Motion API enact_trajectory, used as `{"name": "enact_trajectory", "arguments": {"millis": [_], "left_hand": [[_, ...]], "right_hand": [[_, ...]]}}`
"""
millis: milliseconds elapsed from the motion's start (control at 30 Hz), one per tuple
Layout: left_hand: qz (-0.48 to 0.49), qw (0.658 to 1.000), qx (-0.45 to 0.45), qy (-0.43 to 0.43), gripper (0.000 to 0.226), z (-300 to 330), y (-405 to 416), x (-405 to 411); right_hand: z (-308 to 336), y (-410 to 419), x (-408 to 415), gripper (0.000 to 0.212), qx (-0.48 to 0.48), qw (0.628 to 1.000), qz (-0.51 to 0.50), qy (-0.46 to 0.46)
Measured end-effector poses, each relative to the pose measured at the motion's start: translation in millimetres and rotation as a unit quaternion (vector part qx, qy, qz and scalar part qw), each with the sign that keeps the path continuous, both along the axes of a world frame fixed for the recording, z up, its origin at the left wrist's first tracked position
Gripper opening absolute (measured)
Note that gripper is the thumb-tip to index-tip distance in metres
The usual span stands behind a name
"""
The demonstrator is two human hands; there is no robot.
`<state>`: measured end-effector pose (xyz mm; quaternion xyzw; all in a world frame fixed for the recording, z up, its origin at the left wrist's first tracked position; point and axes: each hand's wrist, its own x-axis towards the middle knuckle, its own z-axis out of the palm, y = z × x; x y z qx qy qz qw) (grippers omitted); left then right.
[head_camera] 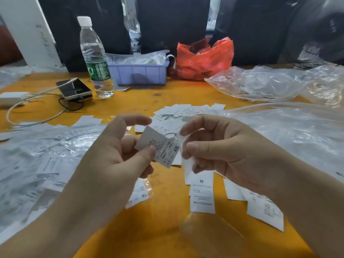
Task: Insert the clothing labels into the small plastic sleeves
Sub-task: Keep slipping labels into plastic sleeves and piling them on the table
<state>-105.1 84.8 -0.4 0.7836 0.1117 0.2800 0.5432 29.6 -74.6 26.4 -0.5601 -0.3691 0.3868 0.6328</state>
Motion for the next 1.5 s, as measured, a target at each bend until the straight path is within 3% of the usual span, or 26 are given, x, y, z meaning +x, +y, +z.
{"name": "enact_trajectory", "arguments": {"millis": [233, 467, 633, 733, 833, 967, 1267, 1500], "left_hand": [[0.015, 0.991, 0.13, 0.03, 0.032, -2.2, -7.2, -8.4], [0.035, 0.988, 0.133, 0.072, 0.02, -0.7, -3.8, -7.7], [-0.081, 0.995, -0.009, 0.049, 0.069, -2.7, -2.7, -7.3], [-0.11, 0.992, 0.027, 0.053, 0.078, -1.6, -4.7, -7.9], [-0.131, 0.987, 0.027, 0.092, 0.076, -0.1, -5.0, -8.4], [-0.153, 0.986, 0.002, 0.065, 0.044, 4.2, -5.4, -7.1], [-0.136, 0.986, -0.066, 0.065, 0.009, 6.4, 4.5, -5.4], [-0.127, 0.989, -0.035, 0.061, 0.024, 3.9, 3.1, -4.5]], "right_hand": [[-9.6, 6.4, -2.6, 0.021, -0.023, 0.999, -0.003, 0.026], [-7.4, 4.2, -7.4, 0.024, -0.008, 0.995, 0.052, 0.079], [-7.7, 3.5, -7.3, 0.027, -0.003, 0.995, 0.079, 0.064], [-7.1, 2.1, -6.6, 0.033, 0.02, 0.99, 0.122, 0.067], [-8.4, 1.3, -4.7, 0.036, 0.032, 0.988, 0.133, 0.07], [-8.9, 1.5, -2.6, 0.038, 0.035, 0.989, 0.118, 0.082], [-5.0, 2.6, -2.9, 0.036, 0.037, 0.996, 0.036, 0.073], [-4.5, 3.0, -9.0, 0.019, -0.038, 0.998, 0.052, 0.022]]}}
